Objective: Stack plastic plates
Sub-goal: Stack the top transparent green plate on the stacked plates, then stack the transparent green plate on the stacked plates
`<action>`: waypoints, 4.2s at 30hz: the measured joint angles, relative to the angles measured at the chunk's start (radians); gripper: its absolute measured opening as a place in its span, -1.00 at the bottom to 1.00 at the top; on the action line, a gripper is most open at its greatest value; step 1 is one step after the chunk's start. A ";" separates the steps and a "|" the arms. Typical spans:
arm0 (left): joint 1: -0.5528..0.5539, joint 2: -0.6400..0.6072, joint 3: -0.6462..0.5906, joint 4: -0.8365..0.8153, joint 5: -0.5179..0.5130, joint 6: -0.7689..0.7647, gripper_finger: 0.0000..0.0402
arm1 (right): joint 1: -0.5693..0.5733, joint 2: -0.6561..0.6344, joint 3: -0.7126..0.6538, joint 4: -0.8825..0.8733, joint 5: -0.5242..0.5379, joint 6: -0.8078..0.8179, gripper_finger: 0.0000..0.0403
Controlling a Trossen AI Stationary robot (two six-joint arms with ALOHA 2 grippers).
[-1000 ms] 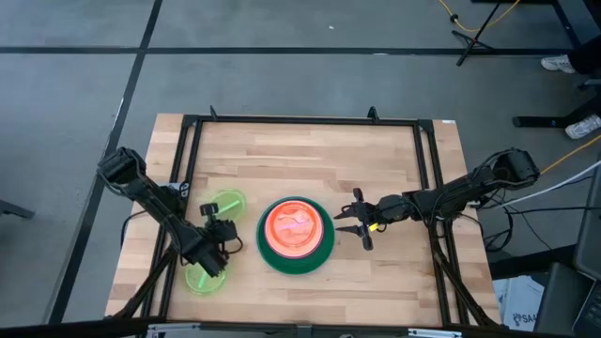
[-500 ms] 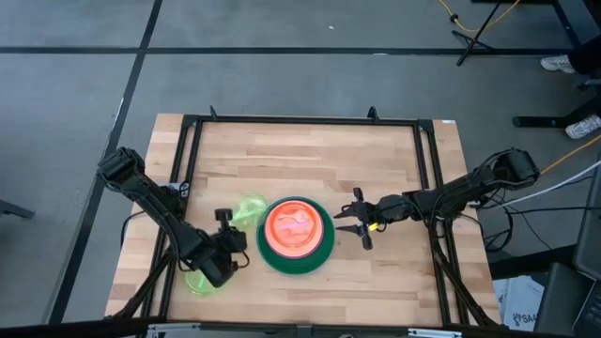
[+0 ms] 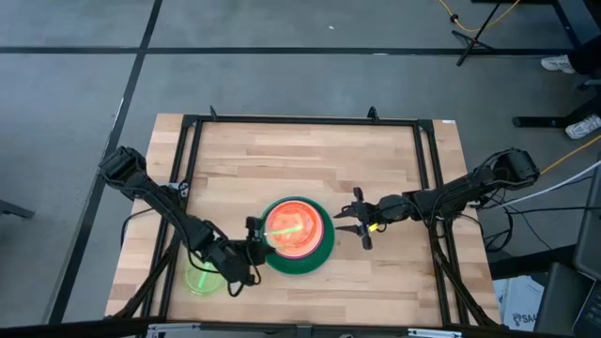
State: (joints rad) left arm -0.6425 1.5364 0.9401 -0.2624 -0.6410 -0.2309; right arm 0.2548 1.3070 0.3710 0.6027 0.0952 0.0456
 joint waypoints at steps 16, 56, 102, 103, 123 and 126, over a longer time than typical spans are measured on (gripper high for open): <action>0.105 0.000 0.000 0.033 0.060 0.059 -0.98 | 0.000 0.000 -0.001 -0.062 -0.027 0.004 -0.25; 0.156 0.001 -0.177 0.246 0.123 0.082 -0.60 | 0.000 0.000 0.000 -0.045 -0.033 0.002 -0.25; -0.113 0.000 0.012 -0.542 0.529 -0.913 -0.46 | 0.000 0.000 0.000 -0.052 -0.018 -0.001 -0.25; -0.113 0.000 0.012 -0.582 0.528 -0.916 -0.46 | 0.000 0.000 0.000 -0.052 -0.015 -0.001 -0.25; -0.039 -0.192 -0.107 -0.745 0.520 -0.717 -0.46 | 0.000 -0.001 0.000 -0.088 -0.008 0.000 -0.25; -0.034 -0.295 -0.184 -0.707 0.528 -0.768 -0.46 | 0.000 -0.001 0.000 -0.083 -0.008 0.000 -0.25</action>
State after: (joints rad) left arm -0.6763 1.2413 0.7560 -0.9691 -0.1133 -0.9994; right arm 0.2548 1.3064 0.3710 0.5194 0.0872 0.0460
